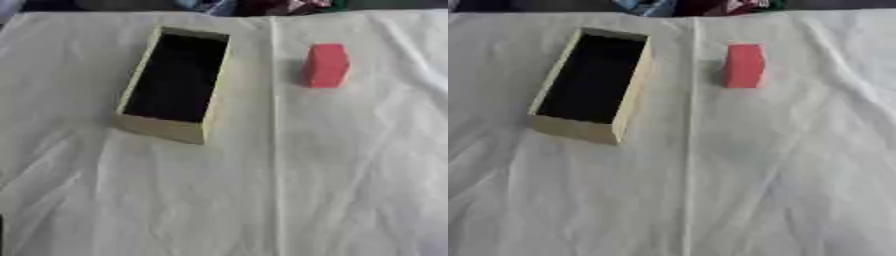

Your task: Pick up objects on the table and place them in the box.

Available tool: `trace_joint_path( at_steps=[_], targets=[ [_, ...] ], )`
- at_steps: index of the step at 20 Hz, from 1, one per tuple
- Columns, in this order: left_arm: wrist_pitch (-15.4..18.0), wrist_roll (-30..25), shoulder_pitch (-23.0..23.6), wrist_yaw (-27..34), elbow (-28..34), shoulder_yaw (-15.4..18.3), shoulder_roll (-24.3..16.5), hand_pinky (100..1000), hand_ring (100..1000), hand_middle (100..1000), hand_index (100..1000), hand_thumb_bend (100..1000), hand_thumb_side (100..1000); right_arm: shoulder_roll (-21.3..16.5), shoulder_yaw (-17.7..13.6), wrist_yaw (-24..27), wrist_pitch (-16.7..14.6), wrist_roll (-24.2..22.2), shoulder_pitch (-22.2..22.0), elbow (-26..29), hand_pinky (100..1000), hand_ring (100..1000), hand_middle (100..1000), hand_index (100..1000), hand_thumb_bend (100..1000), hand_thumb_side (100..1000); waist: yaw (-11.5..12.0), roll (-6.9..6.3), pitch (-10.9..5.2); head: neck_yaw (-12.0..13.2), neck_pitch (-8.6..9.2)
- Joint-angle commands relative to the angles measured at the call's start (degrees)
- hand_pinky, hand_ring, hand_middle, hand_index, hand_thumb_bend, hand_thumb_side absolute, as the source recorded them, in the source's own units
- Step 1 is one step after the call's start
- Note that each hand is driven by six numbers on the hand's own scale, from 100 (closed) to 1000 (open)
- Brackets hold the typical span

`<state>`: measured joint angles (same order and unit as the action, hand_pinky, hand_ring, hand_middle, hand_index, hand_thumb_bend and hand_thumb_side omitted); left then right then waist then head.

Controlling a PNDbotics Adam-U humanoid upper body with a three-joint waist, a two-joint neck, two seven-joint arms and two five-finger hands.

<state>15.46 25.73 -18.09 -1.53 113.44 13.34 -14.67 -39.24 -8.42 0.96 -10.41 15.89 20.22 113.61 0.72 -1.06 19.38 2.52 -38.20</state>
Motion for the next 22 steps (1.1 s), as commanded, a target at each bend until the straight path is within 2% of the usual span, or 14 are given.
trace_joint_path(
  at_steps=[1,5,8,11,14,17,22],
  targets=[
    [-0.1,0.1,-0.3,-0.1,1.2,0.4,-1.4,575,544,527,680,143,100,-5.5,0.6,-2.4,2.9,-1.5,2.2,1.0,810,736,780,860,100,429,0.1,0.84,-1.47,-0.2,-0.34],
    [-0.2,-0.2,-0.1,-0.1,1.2,0.1,-1.7,575,544,527,680,143,100,-12.9,3.4,-8.5,10.2,-7.8,6.7,-0.1,811,750,794,863,100,439,0.4,1.03,-1.91,-0.5,-0.63],
    [-0.3,-0.4,0.1,0.0,1.2,-0.1,-1.8,575,544,527,680,142,100,-17.8,6.6,-11.2,12.0,-13.5,10.9,-4.2,816,767,811,870,100,454,0.6,1.17,-2.23,-0.8,-0.89],
    [-0.3,-0.7,0.2,0.1,1.2,-0.3,-2.0,575,544,527,680,142,100,-21.3,10.2,-13.8,10.7,-18.9,15.2,-9.5,820,787,833,878,100,467,0.9,1.40,-2.55,-1.1,-1.20],
    [-0.4,-1.0,0.4,0.3,1.2,-0.5,-2.2,575,544,527,680,142,100,-22.6,13.9,-16.7,8.5,-23.4,20.1,-15.7,824,801,847,883,100,492,1.1,1.67,-2.86,-1.3,-1.42],
    [-0.5,-1.2,0.5,0.3,1.2,-0.7,-2.5,575,544,527,680,143,100,-22.2,17.1,-19.9,5.8,-27.8,25.3,-22.2,824,816,858,888,100,487,1.3,1.93,-3.23,-1.4,-1.69],
    [-0.6,-1.4,0.9,0.3,1.2,-0.8,-2.8,575,545,527,680,141,100,-18.7,21.5,-25.2,-0.4,-35.6,34.0,-33.3,832,846,883,902,100,508,1.2,2.26,-3.76,-1.4,-1.90]
  ],
)
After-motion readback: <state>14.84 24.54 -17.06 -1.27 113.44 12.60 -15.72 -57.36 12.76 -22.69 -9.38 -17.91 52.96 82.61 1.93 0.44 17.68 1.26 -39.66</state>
